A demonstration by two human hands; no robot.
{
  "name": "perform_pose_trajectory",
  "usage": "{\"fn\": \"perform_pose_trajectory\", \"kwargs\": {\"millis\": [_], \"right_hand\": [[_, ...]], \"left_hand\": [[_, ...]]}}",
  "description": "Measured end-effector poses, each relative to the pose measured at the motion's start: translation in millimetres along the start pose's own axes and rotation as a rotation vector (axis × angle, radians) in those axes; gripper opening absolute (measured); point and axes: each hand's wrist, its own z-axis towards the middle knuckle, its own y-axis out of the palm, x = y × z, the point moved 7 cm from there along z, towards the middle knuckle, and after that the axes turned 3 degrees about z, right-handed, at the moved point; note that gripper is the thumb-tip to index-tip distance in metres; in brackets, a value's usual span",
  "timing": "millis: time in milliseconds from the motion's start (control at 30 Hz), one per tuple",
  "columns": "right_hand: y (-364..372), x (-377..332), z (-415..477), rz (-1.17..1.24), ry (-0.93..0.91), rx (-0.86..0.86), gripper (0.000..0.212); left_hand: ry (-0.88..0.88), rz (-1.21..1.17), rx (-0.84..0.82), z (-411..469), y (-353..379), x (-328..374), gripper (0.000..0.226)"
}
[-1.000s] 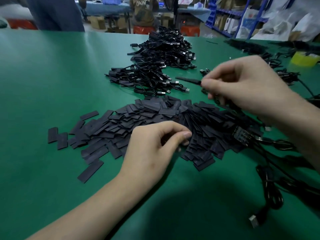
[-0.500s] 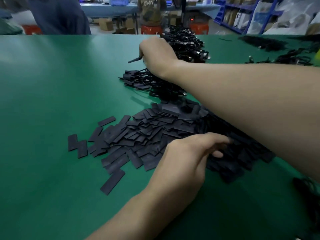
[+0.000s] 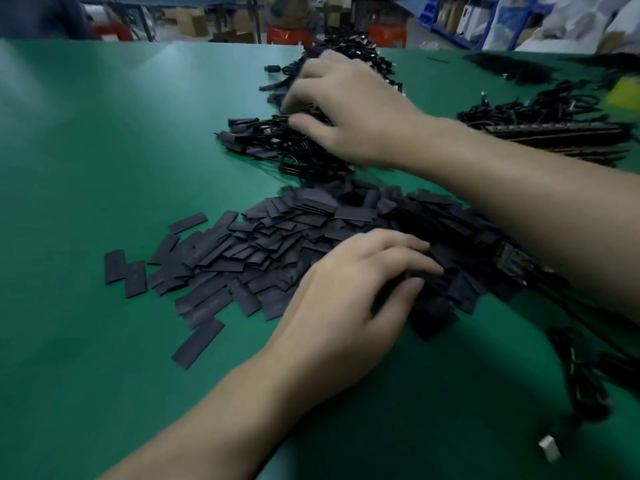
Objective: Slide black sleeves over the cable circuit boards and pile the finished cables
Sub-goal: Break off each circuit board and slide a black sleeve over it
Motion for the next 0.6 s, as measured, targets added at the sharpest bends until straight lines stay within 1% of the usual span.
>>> {"fn": "perform_pose_trajectory", "kwargs": {"millis": [100, 200, 267, 333, 400, 500, 600], "right_hand": [[-28, 18, -70, 0.053, 0.073, -0.112, 0.023], [-35, 26, -133, 0.075, 0.199, -0.332, 0.027], [-39, 35, -168, 0.089, 0.29, -0.432, 0.028], [-48, 52, -197, 0.084, 0.384, -0.453, 0.027], [-54, 66, -219, 0.071, 0.466, -0.449, 0.031], [-47, 75, -236, 0.043, 0.504, -0.487, 0.04], [-39, 75, -242, 0.047, 0.514, -0.495, 0.042]], "left_hand": [[0.014, 0.014, 0.013, 3, 1, 1, 0.015], [-0.01, 0.006, 0.024, 3, 3, 1, 0.013], [-0.01, -0.004, 0.029, 2, 3, 1, 0.011], [-0.015, -0.008, 0.032, 2, 3, 2, 0.01], [-0.016, -0.005, 0.033, 2, 3, 4, 0.01], [-0.035, -0.002, 0.023, 2, 3, 7, 0.012], [-0.045, 0.014, 0.017, 2, 3, 8, 0.011]]}}
